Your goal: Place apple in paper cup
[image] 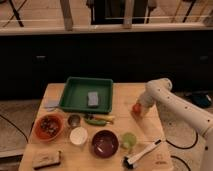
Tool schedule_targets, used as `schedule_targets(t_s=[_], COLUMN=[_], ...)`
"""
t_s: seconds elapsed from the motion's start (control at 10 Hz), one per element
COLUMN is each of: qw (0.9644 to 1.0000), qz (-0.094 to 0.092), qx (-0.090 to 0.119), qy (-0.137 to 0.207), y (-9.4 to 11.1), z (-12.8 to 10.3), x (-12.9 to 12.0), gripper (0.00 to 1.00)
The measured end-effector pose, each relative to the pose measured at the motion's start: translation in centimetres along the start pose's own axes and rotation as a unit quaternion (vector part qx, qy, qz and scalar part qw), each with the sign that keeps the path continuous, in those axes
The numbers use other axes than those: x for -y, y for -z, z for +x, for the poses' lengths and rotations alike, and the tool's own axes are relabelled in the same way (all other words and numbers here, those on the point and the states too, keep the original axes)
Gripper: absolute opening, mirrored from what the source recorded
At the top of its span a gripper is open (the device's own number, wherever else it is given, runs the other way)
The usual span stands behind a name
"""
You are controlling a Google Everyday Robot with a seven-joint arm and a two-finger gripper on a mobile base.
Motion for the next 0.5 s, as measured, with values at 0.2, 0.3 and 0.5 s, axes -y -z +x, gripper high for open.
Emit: schedule_targets(t_s=[0.2, 0.3, 0.5], qw=[1.0, 1.0, 1.0], qz=[-0.001, -0.001, 0.001], qx=[0.0, -0.001, -0.001], qy=[-0.003, -0.004, -0.006], y=[0.01, 0.04, 0.06], z=[0.21, 0.37, 0.53], x=[0.01, -0.02, -0.03], gripper=[0.18, 0.14, 0.11])
